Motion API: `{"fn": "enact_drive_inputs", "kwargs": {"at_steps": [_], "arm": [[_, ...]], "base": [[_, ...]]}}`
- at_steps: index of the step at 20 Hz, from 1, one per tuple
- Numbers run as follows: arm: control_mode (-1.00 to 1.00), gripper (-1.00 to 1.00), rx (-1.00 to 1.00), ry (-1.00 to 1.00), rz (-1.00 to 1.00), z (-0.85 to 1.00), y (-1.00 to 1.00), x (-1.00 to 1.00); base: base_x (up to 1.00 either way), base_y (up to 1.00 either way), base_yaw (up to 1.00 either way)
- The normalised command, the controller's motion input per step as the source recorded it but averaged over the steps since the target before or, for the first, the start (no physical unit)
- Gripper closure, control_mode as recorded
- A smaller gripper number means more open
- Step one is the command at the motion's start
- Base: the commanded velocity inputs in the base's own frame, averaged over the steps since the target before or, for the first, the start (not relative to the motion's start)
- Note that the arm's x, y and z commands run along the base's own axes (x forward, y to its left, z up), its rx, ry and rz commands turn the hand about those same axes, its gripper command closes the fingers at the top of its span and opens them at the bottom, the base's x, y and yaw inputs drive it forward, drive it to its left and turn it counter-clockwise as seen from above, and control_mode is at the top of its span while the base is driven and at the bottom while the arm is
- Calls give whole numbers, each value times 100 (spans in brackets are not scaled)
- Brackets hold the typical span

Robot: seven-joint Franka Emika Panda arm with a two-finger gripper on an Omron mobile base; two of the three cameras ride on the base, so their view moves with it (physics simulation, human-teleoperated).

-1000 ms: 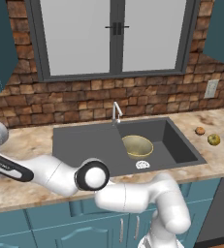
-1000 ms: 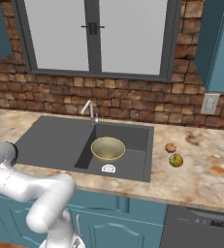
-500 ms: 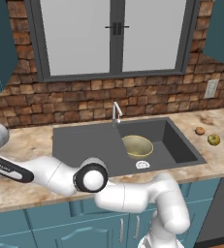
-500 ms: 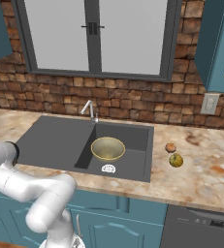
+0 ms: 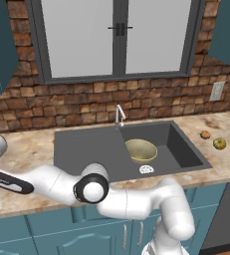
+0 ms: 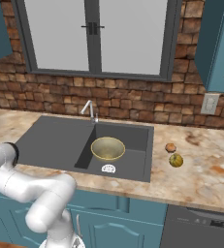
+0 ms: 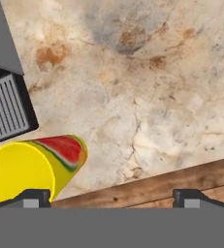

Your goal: Remove the tangerine and squash from the sink. Then move the bowl and cup from the counter to the sink for washing.

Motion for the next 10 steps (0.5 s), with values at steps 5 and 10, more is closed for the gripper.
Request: {"fn": "enact_drive_inputs", "kwargs": {"at_steps": [5, 10], "arm": [[-100, -100, 0, -4, 4, 1, 22, 21], [-100, -100, 0, 0, 5, 1, 23, 19]], "base": [[0, 0, 0], [0, 0, 0]]}}
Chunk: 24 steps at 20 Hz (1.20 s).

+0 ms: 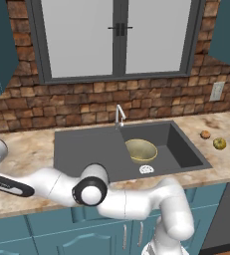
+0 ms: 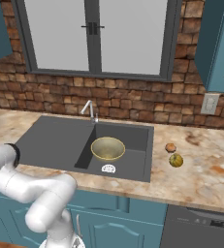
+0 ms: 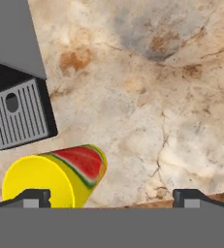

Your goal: Remove the tangerine and squash from the sink. Then move the bowl and cup from the counter to the sink for washing.

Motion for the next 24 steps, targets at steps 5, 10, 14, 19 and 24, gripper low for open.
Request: {"fn": "enact_drive_inputs", "kwargs": {"at_steps": [5, 10, 14, 19, 24], "arm": [[-100, -100, 0, 0, 7, 2, 26, 16], [-100, -100, 0, 0, 8, 3, 27, 17], [-100, -100, 0, 0, 8, 6, 27, 22], [-100, -100, 0, 3, 7, 7, 26, 24], [-100, -100, 0, 11, 7, 7, 26, 15]], "base": [[0, 0, 0], [0, 0, 0], [0, 0, 0], [0, 0, 0], [0, 0, 0]]}}
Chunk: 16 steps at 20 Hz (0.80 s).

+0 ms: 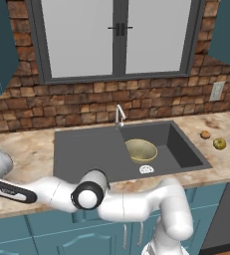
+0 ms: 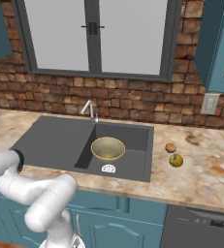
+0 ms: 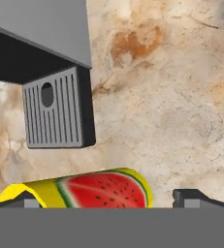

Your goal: Remove the tangerine and squash from the sink. Then move the bowl and cup from the counter to the sink for washing.

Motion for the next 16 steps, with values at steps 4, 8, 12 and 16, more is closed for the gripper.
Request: {"fn": "enact_drive_inputs", "kwargs": {"at_steps": [4, 8, 12, 16], "arm": [[-100, -100, 0, 15, 7, 7, 27, 12], [-100, 100, 0, 22, 7, 7, 24, 5], [-100, 100, -4, 33, 4, 13, 12, 2], [-100, 100, -9, 29, 3, 19, 4, 0]], "base": [[0, 0, 0], [0, 0, 0], [0, 0, 0], [0, 0, 0]]}}
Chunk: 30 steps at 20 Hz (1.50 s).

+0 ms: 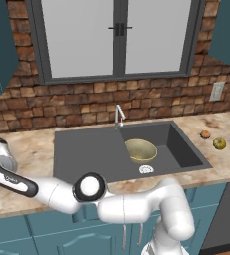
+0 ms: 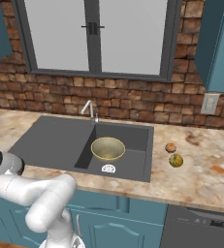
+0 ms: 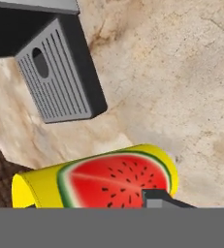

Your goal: Remove the tangerine and squash from the sink. Then move the bowl and cup from the counter to the sink for washing.

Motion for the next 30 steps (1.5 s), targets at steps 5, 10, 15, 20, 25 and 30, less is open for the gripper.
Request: {"fn": "enact_drive_inputs", "kwargs": {"at_steps": [5, 10, 15, 20, 25, 30], "arm": [[-100, 100, -15, 22, 4, 20, 3, 0], [-100, 100, -19, 4, 9, 31, 1, -4], [-100, 100, -23, -1, 11, 44, -2, -1], [-100, 100, -20, -5, 10, 47, -13, -5], [-100, 100, -13, -9, 10, 50, -21, -5], [-100, 100, -7, -8, 10, 49, -27, -10]], "base": [[0, 0, 0], [0, 0, 0], [0, 0, 0], [0, 0, 0], [0, 0, 0], [0, 0, 0]]}}
